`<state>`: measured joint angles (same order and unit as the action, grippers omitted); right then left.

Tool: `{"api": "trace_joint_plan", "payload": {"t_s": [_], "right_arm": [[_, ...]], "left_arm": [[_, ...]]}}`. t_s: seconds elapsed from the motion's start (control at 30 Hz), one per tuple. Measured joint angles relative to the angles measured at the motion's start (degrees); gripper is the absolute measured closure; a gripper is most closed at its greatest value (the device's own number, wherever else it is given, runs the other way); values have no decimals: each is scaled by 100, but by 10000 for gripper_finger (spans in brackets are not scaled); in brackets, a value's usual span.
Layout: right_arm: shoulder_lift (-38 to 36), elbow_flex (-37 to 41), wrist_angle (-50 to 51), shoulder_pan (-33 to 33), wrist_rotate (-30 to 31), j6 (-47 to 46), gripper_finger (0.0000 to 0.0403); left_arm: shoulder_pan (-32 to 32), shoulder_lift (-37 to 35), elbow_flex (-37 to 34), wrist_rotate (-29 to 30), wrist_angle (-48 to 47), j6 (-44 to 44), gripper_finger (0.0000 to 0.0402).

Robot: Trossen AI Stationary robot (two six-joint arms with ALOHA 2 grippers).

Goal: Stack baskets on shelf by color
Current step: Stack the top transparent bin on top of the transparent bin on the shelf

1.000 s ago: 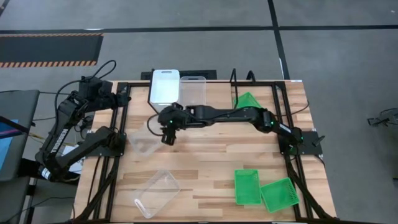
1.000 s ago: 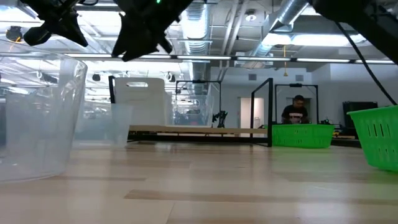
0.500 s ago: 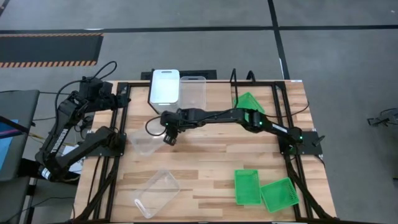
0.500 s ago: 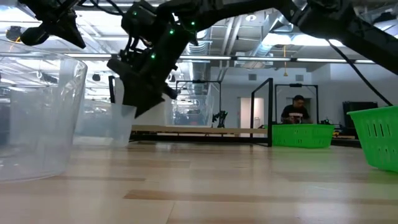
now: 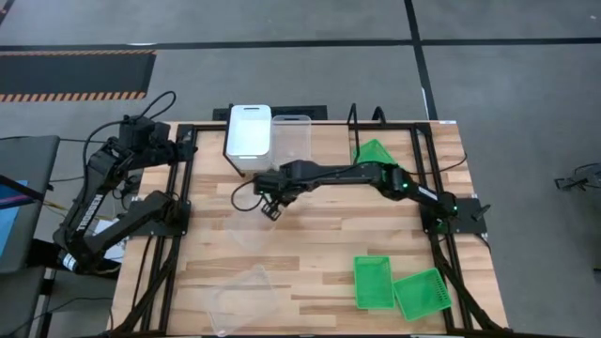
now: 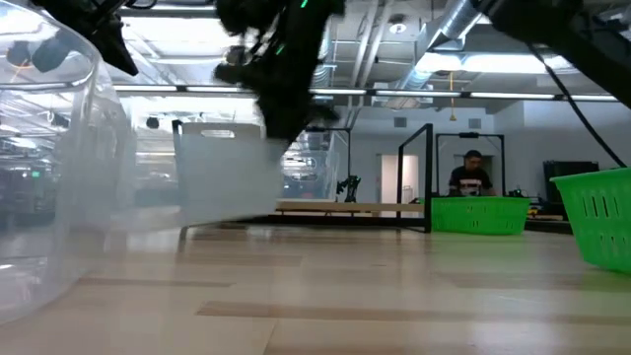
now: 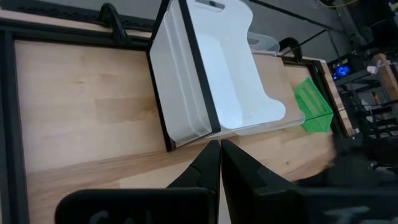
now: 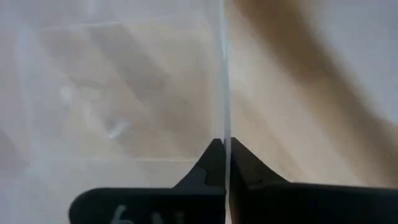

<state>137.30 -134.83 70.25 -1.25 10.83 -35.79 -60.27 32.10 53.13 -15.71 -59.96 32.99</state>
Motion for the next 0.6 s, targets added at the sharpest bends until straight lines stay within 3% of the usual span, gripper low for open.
{"api": "trace_joint_plan", "payload": {"t_s": [0.07, 0.23, 0.37, 0.6], "right_arm": [[-267, -6, 509, 15, 260, -373, 395], [-723, -3, 1966, 148, 260, -1184, 395], [-1031, 161, 1951, 470, 177, -1531, 369], [-876, 190, 1970, 898, -172, -1912, 293]], "left_arm": [[-2, 0, 1, 1, 61, 0, 401], [-1, 0, 1, -10, 140, 0, 401], [-2, 0, 0, -11, 146, -2, 401], [-2, 0, 0, -12, 152, -186, 401]]}}
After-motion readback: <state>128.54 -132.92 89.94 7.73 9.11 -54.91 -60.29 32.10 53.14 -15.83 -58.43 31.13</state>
